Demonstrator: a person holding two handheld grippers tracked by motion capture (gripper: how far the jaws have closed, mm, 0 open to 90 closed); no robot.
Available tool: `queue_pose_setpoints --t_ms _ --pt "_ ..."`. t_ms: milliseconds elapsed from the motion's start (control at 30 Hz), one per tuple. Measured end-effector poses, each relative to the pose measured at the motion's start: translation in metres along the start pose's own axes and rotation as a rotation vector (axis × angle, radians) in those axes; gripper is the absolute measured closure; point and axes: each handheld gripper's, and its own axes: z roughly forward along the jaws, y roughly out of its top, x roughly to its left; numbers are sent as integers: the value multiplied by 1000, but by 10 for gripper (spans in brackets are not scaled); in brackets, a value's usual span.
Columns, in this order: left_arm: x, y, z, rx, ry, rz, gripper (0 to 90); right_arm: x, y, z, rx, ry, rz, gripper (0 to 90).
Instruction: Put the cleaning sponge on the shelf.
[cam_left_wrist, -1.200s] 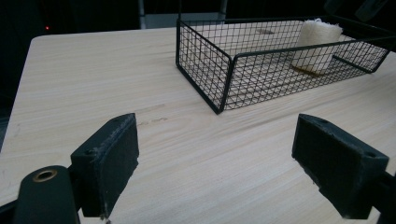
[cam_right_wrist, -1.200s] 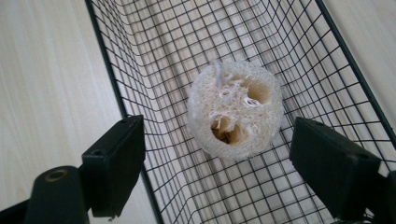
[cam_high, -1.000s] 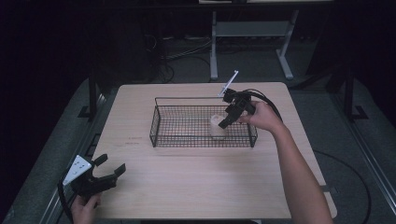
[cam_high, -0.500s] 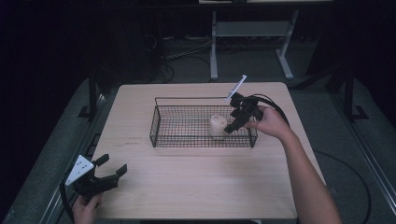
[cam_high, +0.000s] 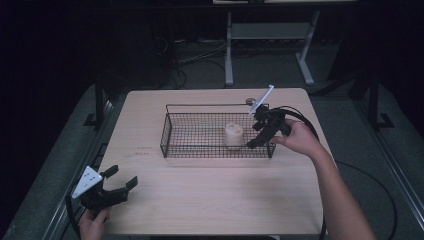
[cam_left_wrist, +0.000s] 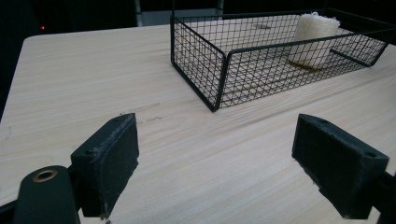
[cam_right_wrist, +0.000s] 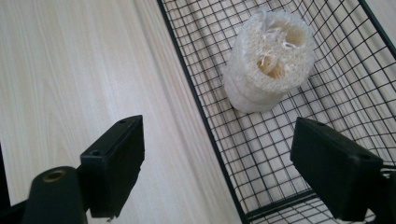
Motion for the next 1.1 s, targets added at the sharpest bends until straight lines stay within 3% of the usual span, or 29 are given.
queue_pose_setpoints --t_ms 600,1100 --pt "0 0 0 -2 1 0 139 13 -17 -8 -15 -7 -9 167" --pt "-1 0 0 3 0 3 139 22 -32 -6 11 -14 -14 167"
